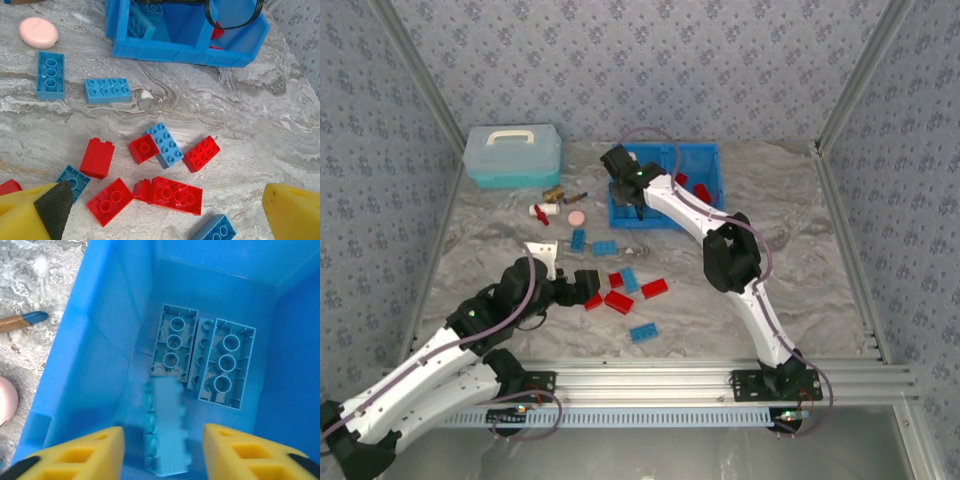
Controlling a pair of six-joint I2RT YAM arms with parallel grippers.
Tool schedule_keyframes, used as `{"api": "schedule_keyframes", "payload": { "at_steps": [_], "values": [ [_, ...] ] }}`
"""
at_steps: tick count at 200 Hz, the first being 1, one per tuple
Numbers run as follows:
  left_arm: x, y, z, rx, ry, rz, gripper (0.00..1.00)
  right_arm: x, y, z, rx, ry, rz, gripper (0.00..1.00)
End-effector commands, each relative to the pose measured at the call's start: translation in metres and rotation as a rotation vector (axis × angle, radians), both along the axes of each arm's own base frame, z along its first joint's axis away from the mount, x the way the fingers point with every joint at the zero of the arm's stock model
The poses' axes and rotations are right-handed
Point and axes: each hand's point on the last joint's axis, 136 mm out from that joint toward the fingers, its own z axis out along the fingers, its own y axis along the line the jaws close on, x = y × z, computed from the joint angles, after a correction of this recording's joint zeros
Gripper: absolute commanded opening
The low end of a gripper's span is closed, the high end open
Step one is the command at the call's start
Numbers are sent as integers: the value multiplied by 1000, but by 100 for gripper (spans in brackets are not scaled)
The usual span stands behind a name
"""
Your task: Sort the legos into containers by color
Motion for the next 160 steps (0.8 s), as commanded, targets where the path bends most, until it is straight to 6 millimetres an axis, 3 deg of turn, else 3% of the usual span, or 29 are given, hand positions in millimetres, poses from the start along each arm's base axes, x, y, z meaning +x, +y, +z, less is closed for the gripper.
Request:
{"api": "schedule_keyframes", "payload": {
  "at_steps": [1,13,40,51,84,98,119,127,130,140,160],
  "values": [
    [-2,-2,-3,-24,40,9,99,-8,5,24,50,14,22,52],
    [-2,-4,-7,-41,68,17,99,-13,0,36,47,7,20,53],
    [-4,-9,-21,-64,171,52,99,-38,-14,84,94,-48,30,55],
    [-5,-10,-28,-66,235,90,99,-56,-20,111,130,-88,47,57],
    [-7,-23,-54,-62,411,235,99,-126,-57,151,175,-177,88,76],
    [-8,-40,-60,-79,460,267,98,-155,-81,160,188,-216,68,83],
    [-11,-67,-67,-101,517,304,97,-192,-120,157,212,-235,16,88],
    [-12,-76,-70,-117,540,314,97,-200,-128,163,259,-265,-1,90],
    [-11,-79,-71,-121,550,322,97,-205,-134,154,250,-255,-5,90],
    [-12,-87,-78,-151,593,357,99,-216,-147,152,272,-262,-29,90],
    [-13,-91,-96,-176,670,443,99,-230,-169,153,300,-287,-75,92]
  ]
}}
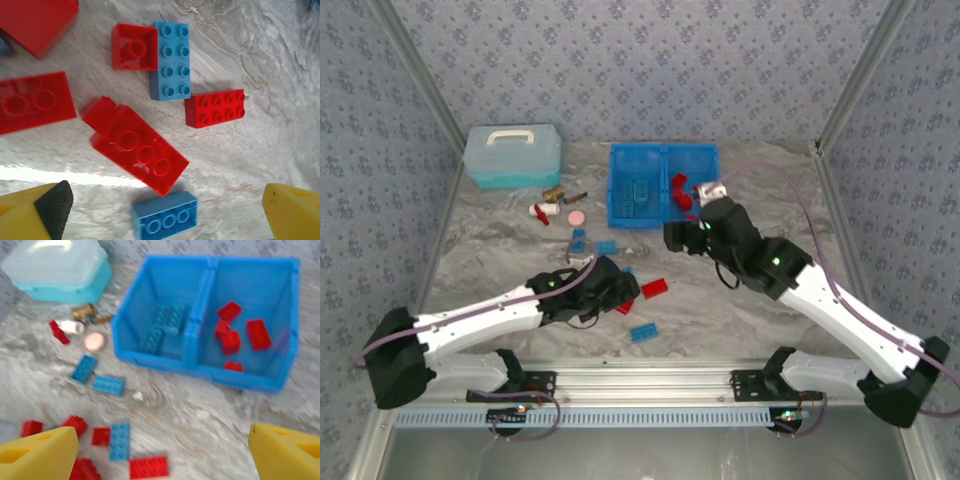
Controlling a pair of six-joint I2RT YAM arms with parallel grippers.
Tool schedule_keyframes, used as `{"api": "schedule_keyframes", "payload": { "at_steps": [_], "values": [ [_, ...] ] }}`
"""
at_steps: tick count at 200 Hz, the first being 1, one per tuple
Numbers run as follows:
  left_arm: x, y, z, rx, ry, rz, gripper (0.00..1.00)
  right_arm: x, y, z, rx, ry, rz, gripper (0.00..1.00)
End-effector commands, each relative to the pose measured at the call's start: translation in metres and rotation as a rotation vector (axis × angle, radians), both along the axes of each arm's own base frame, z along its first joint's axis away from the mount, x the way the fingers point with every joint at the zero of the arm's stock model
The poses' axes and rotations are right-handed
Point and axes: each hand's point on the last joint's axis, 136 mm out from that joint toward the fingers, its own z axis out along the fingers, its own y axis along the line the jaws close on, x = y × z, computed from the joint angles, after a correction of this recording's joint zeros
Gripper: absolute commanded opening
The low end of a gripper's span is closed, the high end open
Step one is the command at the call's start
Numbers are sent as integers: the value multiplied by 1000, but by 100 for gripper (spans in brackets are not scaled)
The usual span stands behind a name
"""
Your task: Sort the legos into containers by color
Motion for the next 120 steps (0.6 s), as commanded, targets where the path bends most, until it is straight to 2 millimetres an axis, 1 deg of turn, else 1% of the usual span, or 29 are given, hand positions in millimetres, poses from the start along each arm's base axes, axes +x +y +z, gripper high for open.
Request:
{"api": "schedule_keyframes", "payload": {
  "at_steps": [1,6,15,32,51,74,95,108,120],
  "values": [
    [5,-10,-5,-79,86,177,99,-8,-23,-9,26,1,-93,92],
    [4,-8,-9,-69,100,199,99,-13,-29,-13,14,12,-101,92],
    [5,-4,-14,-49,107,235,99,-17,-36,-11,20,5,-110,93],
    [10,5,-20,-15,93,286,99,-22,-42,-9,31,-4,-117,94],
    [19,-2,-20,-25,71,263,100,-25,-43,-8,34,-3,-109,94],
    [18,-2,-33,11,140,252,99,-26,-43,-9,29,4,-105,95],
    [14,-1,-47,20,182,260,89,-26,-43,-10,31,8,-106,95],
    [14,0,-51,24,187,260,76,-27,-42,-12,35,15,-107,95],
    [14,1,-52,41,190,252,67,-28,-42,-13,39,21,-108,95]
  ]
}}
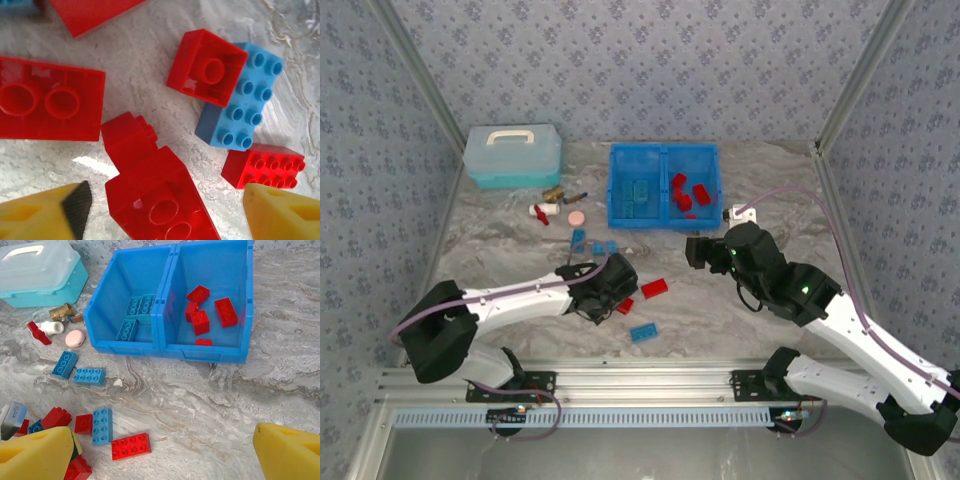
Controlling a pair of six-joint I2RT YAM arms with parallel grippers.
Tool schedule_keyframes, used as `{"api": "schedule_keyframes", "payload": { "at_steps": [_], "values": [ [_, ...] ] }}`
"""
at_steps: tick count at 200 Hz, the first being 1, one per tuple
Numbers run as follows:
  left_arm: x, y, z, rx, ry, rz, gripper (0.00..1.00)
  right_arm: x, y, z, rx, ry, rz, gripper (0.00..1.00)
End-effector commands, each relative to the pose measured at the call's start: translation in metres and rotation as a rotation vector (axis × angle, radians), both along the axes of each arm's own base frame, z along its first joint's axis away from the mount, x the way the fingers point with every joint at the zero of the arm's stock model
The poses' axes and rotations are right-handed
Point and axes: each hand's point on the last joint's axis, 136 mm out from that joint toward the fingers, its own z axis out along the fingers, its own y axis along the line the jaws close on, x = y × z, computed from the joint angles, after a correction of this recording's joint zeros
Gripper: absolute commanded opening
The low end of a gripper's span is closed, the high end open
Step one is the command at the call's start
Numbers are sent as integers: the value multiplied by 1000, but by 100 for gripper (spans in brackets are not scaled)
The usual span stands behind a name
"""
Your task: Sort the legos into containers by color
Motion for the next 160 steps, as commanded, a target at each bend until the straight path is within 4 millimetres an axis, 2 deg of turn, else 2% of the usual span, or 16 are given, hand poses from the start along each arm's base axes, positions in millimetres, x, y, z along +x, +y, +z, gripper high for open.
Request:
{"api": "schedule_keyframes", "payload": {
  "at_steps": [1,17,40,77,95,111,140,147,160],
  "values": [
    [-1,-2,-2,2,21,-11,67,-3,-3,-7,-4,22,-23,95],
    [-2,-1,-3,16,31,-24,56,-5,-3,-8,-6,25,-24,95],
    [-6,2,-6,23,45,-27,45,-7,-2,-8,-14,23,-24,96],
    [-10,10,-8,44,54,-24,35,-9,1,-3,-7,7,-21,96],
    [-8,9,0,34,34,-36,29,-10,2,-3,-7,5,-21,96],
    [-1,3,20,34,-31,-103,26,-12,3,-2,-6,9,-19,96],
    [26,-15,94,131,-249,-283,26,-16,3,0,-4,11,-20,97],
    [31,-17,105,173,-274,-324,26,-18,2,-1,-14,10,-20,98],
    [48,-31,131,203,-356,-394,25,-20,-4,-1,-1,10,-49,99]
  ]
}}
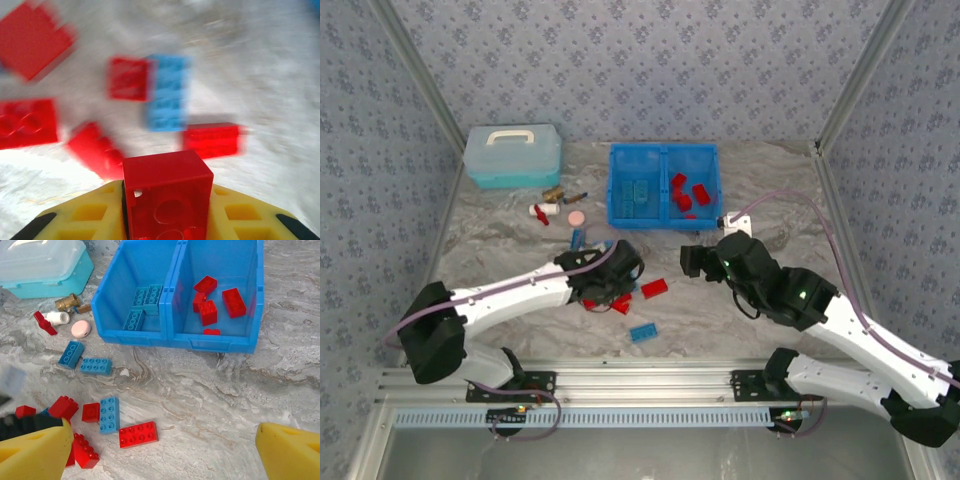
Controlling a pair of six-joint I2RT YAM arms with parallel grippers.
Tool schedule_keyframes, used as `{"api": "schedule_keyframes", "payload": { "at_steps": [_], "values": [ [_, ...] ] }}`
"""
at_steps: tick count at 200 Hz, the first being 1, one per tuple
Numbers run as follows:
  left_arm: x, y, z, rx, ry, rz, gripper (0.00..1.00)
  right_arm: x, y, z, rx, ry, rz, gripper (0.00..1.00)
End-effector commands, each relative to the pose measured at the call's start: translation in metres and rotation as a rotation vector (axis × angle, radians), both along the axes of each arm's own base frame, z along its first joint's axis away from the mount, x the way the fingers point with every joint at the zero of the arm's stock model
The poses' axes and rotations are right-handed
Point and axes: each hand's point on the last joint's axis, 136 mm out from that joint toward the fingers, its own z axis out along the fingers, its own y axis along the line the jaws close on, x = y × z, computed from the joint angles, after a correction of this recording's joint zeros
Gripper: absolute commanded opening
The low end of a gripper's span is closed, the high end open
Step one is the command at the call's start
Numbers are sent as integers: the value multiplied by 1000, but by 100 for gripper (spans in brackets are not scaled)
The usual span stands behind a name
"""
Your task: Sort the legos into containers by color
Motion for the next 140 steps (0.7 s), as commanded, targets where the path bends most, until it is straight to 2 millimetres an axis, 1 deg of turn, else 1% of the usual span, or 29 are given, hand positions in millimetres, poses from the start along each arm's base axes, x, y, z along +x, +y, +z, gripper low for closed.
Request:
{"api": "schedule_keyframes", "payload": {
  "at_steps": [1,15,27,37,41,57,64,66,68,73,80,92,93,97,99,101,103,105,106,109,111,119,140],
  "values": [
    [29,-11,57,122,-205,-175,25,-4,-15,4,2,-6,-67,99],
    [51,-29,77,152,-281,-228,24,-6,-24,2,-5,-6,-96,100],
    [74,-47,90,171,-334,-265,23,-9,-34,-2,-7,0,-129,100],
    [94,-64,99,191,-370,-308,21,-13,-42,-6,-6,5,-152,100],
    [105,-75,105,180,-403,-320,21,-14,-45,-7,-3,9,-158,100],
    [139,-107,117,216,-480,-384,21,-22,-57,-12,13,18,-182,100],
    [154,-117,123,249,-515,-396,21,-25,-62,-14,22,24,-190,100],
    [158,-120,119,266,-519,-403,22,-26,-63,-14,24,25,-191,100],
    [163,-124,124,270,-534,-403,22,-27,-64,-14,28,26,-192,100],
    [175,-131,125,299,-558,-409,22,-29,-67,-15,34,29,-195,100],
    [191,-140,124,333,-582,-407,22,-33,-70,-15,43,31,-197,100],
    [213,-148,115,392,-584,-417,22,-38,-76,-16,59,36,-199,100],
    [215,-149,111,398,-579,-418,22,-38,-76,-16,60,36,-199,100],
    [221,-152,108,401,-578,-417,23,-40,-78,-16,63,37,-199,100],
    [224,-154,110,396,-583,-416,23,-41,-78,-16,64,38,-198,100],
    [228,-156,105,397,-577,-417,23,-41,-79,-16,67,38,-198,100],
    [230,-158,106,391,-581,-415,23,-42,-80,-16,70,38,-200,100],
    [233,-159,102,391,-576,-418,23,-42,-80,-16,71,39,-198,100],
    [234,-160,103,386,-579,-416,24,-42,-80,-16,72,38,-199,100],
    [238,-163,98,381,-575,-420,24,-43,-81,-17,72,40,-198,100],
    [240,-165,99,372,-580,-419,24,-44,-81,-17,75,40,-198,100],
    [248,-172,91,343,-583,-422,25,-45,-82,-18,77,43,-197,100],
    [264,-189,66,261,-584,-431,29,-47,-83,-17,83,44,-192,100]
  ]
}}
